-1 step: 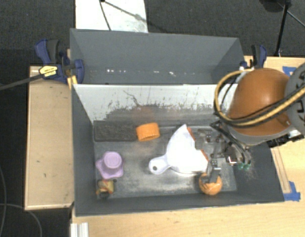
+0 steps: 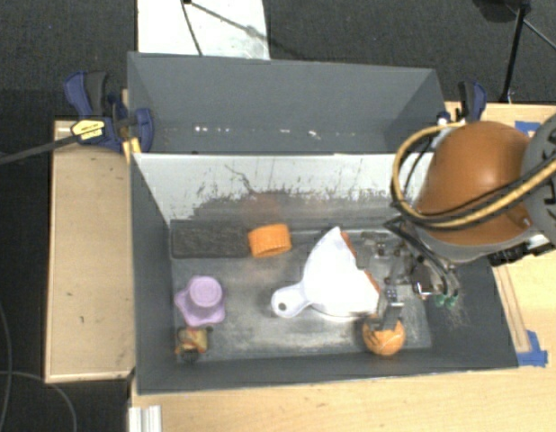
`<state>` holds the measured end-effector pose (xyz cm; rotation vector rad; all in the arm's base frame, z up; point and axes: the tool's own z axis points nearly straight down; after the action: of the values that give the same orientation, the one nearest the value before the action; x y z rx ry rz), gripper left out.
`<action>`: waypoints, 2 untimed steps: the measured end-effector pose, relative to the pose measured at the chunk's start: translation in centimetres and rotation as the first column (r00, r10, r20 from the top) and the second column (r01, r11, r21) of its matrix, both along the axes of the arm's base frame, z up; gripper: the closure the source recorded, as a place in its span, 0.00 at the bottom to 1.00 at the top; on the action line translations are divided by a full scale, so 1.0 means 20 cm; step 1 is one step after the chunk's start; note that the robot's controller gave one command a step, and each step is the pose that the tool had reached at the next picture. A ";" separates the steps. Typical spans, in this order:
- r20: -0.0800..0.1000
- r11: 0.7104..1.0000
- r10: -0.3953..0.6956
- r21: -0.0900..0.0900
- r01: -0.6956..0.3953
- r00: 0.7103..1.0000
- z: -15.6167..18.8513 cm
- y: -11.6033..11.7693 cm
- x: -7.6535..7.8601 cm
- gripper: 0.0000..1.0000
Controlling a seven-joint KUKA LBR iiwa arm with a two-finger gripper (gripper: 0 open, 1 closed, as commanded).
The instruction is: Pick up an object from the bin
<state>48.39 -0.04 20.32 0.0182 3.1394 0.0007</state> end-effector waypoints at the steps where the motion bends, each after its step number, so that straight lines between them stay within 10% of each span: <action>1: 0.009 1.000 -0.032 0.001 0.032 0.999 -0.17 -0.04 0.00 0.00; 2: 0.005 0.991 -0.136 0.001 0.136 0.991 -0.51 0.01 0.03 0.00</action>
Offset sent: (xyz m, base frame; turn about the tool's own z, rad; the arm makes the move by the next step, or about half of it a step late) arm 0.0069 0.0079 -0.1182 0.1506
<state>49.00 0.23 10.14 0.2318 3.1258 0.0020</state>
